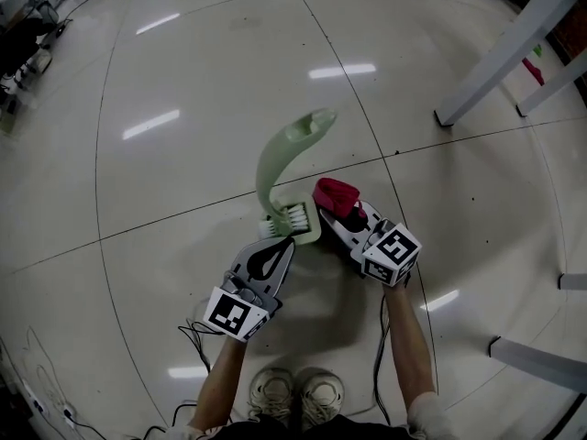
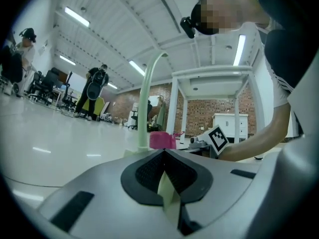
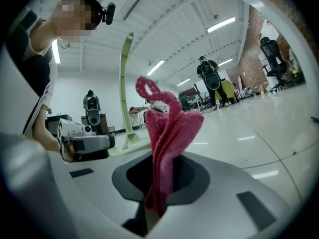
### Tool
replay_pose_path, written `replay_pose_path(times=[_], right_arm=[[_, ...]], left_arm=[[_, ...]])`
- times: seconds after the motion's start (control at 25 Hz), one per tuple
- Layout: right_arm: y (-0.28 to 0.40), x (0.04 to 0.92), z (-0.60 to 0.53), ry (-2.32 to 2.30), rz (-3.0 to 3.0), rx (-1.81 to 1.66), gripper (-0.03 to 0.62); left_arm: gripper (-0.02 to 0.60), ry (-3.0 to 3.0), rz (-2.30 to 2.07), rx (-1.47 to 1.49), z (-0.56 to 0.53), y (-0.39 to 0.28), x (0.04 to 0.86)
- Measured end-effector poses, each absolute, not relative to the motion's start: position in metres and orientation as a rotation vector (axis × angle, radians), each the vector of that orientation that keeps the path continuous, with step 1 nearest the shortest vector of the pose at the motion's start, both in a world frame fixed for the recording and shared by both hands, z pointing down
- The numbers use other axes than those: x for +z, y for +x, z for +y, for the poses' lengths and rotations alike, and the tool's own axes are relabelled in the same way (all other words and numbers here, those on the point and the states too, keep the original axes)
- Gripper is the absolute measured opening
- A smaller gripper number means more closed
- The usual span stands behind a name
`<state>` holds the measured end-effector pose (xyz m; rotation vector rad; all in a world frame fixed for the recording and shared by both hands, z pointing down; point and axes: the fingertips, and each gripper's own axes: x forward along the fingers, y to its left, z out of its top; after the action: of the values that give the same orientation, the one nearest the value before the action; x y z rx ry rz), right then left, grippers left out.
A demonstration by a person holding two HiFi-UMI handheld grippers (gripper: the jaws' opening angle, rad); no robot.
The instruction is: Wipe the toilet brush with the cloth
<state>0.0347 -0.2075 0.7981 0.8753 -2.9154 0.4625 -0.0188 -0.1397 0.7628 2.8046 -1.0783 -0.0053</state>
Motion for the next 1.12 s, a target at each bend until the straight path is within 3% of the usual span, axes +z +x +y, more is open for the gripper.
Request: replay_pose_path(times=[0.44, 0.8, 1.12], right_arm=[[0.041, 0.807, -0.125, 0.897, -2.913, 0.651, 0.031], [0.064, 0.812, -0.12, 1.486, -2.665, 0.579, 0.031], [0.032, 0.806, -0.116, 1.515, -2.657, 0.48, 0.031]], left_arm=[[0.003, 2.805, -1.067, 0.022, -0.14, -0.017, 0.764], [0.003, 2.739, -1.205, 0.097, -0.146, -0.061, 0.773], [0.003, 2.729, -1.211, 0.221, -0.136, -0.062, 0.803]])
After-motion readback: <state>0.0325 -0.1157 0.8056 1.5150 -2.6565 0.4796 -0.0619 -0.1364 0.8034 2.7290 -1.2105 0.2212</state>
